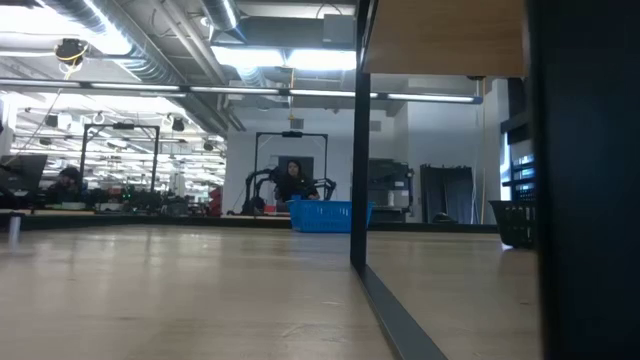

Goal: Stack baskets on shelf by color
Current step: Stack the red bin on top of the red bins on the shelf

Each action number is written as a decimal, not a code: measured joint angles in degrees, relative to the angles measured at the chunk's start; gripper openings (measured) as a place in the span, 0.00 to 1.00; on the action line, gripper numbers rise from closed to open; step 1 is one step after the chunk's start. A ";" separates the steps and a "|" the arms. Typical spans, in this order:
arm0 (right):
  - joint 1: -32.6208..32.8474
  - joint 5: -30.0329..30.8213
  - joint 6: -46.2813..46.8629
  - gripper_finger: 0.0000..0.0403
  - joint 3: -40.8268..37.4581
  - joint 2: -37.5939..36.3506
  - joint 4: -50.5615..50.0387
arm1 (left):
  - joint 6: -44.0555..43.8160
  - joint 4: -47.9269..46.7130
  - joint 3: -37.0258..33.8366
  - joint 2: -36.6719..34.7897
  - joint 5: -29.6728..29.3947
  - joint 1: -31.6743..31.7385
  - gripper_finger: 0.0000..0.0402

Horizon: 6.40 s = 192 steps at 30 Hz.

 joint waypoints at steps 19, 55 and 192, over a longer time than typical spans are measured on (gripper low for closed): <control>2.76 -5.85 -2.82 0.00 -20.85 -4.67 15.26 | 5.41 8.59 -0.02 0.00 15.88 7.03 0.11; 2.74 -8.70 -2.70 0.18 -28.10 -4.62 18.18 | 13.99 24.74 -0.04 -4.48 42.40 10.60 0.10; 11.42 -2.69 1.04 0.19 -14.32 5.92 10.81 | 14.01 24.52 -0.04 -4.46 42.35 10.58 0.10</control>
